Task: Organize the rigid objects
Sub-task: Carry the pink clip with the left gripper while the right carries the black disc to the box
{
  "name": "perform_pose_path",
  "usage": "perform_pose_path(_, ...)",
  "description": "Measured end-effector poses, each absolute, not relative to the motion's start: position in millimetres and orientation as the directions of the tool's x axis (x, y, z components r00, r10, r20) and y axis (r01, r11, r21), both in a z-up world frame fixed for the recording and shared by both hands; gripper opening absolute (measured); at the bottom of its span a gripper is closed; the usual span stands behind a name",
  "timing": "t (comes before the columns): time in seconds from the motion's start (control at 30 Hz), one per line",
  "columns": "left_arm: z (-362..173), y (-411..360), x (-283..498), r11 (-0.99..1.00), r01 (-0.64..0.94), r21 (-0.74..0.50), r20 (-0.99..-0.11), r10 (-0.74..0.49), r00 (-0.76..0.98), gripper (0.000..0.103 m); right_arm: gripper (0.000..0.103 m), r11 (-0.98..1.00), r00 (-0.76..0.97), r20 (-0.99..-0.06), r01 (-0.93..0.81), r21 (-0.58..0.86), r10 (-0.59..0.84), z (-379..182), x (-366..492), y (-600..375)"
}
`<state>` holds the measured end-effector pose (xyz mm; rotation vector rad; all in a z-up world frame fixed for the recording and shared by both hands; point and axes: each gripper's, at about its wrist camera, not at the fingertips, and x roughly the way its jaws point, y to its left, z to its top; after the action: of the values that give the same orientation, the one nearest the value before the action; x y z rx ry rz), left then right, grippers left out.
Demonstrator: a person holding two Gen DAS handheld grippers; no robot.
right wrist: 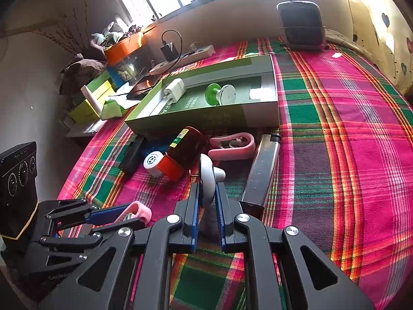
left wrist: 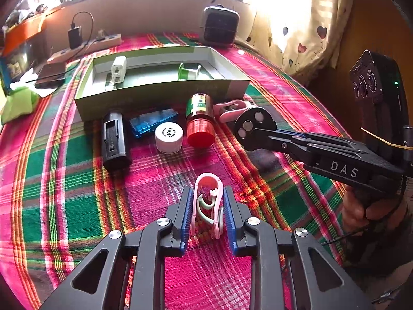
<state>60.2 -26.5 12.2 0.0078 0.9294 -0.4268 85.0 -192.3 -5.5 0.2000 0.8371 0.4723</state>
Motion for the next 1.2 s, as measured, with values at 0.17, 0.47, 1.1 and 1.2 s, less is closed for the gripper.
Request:
perform_pose_path(0.17, 17.3, -24.1, 59.8, 0.918, 0.354, -0.178, -0.770, -0.354, 0.531, 0.022, 0.013, 0.878, 0.578, -0.662, -0.324, 0.352, 0.478, -3.1, 84.0, -192.8)
perform_pose_path(0.47, 35.1, -16.0, 69.0, 0.924, 0.335, -0.182, -0.747, -0.351, 0.564, 0.022, 0.013, 0.878, 0.596, -0.644, -0.327, 0.351, 0.480, 8.5, 84.3, -197.9)
perform_pose_path(1.1, 64.3, 21.7, 148.8, 0.957, 0.239, -0.163, -0.707, -0.282, 0.649, 0.022, 0.013, 0.899, 0.649, -0.622, -0.305, 0.315, 0.438, 45.4, 142.1, -211.5)
perform_pose_path(1.2, 63.9, 24.6, 162.7, 0.960, 0.228, -0.165, -0.710, -0.276, 0.648, 0.022, 0.013, 0.902, 0.650, -0.625, -0.296, 0.316, 0.432, 47.4, 155.9, -213.5)
